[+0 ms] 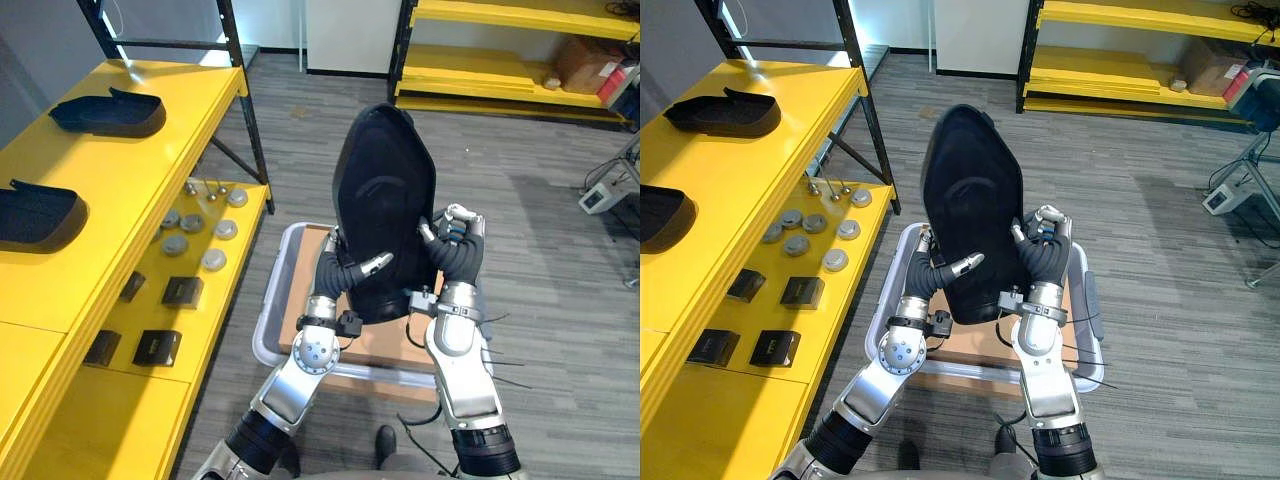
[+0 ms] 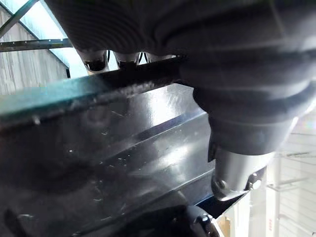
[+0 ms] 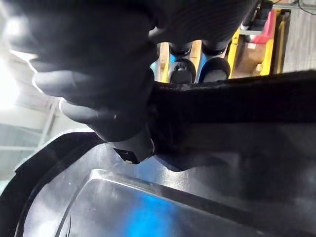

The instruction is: Walk over and take plastic housings, then place them on the shelf

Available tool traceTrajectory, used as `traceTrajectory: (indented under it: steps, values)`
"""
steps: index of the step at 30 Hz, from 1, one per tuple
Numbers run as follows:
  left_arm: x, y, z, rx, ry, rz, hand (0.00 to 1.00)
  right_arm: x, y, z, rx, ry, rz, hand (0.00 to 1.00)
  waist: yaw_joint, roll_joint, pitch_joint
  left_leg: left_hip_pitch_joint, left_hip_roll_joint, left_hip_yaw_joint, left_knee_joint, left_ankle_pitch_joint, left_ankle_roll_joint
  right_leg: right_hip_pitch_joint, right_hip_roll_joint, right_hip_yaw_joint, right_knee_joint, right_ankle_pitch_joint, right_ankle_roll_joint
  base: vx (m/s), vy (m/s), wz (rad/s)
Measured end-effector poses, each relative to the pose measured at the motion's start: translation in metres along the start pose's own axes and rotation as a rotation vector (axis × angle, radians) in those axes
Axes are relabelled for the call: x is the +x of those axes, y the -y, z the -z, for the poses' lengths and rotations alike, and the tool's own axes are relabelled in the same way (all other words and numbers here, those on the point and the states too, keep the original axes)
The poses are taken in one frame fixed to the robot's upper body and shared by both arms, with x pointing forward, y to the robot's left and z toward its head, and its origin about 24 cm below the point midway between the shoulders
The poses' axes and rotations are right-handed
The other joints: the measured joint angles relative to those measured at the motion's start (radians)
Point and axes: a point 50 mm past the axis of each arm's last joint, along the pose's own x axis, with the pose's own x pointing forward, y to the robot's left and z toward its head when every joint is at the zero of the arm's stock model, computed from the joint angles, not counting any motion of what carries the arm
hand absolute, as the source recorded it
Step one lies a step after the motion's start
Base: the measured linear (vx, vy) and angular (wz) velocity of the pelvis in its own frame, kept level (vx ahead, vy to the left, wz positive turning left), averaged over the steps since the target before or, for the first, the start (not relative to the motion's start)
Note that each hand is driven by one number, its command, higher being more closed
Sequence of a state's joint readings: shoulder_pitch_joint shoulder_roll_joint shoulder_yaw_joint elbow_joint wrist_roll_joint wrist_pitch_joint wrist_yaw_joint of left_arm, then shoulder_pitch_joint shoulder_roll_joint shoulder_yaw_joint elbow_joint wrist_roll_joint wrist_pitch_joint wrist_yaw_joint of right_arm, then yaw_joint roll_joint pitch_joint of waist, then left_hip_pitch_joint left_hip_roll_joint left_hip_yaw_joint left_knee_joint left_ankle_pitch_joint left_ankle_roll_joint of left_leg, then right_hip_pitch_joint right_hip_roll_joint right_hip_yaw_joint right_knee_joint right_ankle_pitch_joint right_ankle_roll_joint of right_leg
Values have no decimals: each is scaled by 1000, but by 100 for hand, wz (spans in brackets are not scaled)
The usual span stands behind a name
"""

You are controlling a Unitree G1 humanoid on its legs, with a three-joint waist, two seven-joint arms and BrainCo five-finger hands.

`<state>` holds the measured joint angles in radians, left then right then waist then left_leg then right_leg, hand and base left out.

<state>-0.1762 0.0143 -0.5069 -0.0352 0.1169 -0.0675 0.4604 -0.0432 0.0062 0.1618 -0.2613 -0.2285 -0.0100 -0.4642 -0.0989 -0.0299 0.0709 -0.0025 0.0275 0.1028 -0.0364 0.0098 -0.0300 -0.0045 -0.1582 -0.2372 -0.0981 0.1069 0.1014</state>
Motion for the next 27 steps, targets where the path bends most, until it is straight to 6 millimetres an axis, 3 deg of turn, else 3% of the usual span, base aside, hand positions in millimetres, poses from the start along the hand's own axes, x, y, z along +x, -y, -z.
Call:
traceTrajectory:
  steps: [5, 12, 17, 20, 24, 26, 27]
  values:
    - [4, -15, 4, 17, -21, -54, 100, -3, -2, -2, 31, 32, -100, 0, 1, 0, 0, 2, 0, -1, 1, 0, 0, 3, 0, 0, 0, 1, 1, -30, -8, 0]
    - [9, -38, 9, 40, -37, -102, 100, 3, 14, -42, 37, 270, -321, 0, 1, -1, -1, 15, 0, -4, 0, 0, 0, 18, 0, -3, 0, 2, 1, -21, -7, 1]
    - [0, -49, 20, 50, -91, -120, 100, 24, 52, -89, 86, 531, -238, 0, -4, -1, -1, 16, 0, -4, -1, 0, 0, 17, 0, -3, 0, 1, 1, -16, -5, 0]
    - [-8, -57, 28, 54, -131, -145, 100, 29, 77, -99, 142, 587, -131, 0, -9, -1, -15, 15, 0, -4, -7, 0, 0, 15, 0, -4, 0, 0, 3, 0, 0, 0]
    - [-19, -68, 38, 48, -185, -202, 100, 30, 124, -96, 137, 590, 148, 0, -25, -1, -30, 16, -3, -11, -14, 0, 0, 15, -1, -9, 0, -3, 6, 0, 0, 5]
    - [-26, -78, 39, 44, -200, -252, 100, 20, 163, -71, 74, 485, 357, 0, -33, -1, -30, 15, -3, -13, -16, 0, 0, 14, -2, -11, 0, -5, 6, 0, 0, 0]
    - [-28, -81, 38, 40, -198, -271, 100, 17, 172, -60, 60, 434, 408, 0, -37, -1, -30, 15, -3, -14, -16, 0, 0, 14, -2, -12, 0, -6, 6, 0, 0, 6]
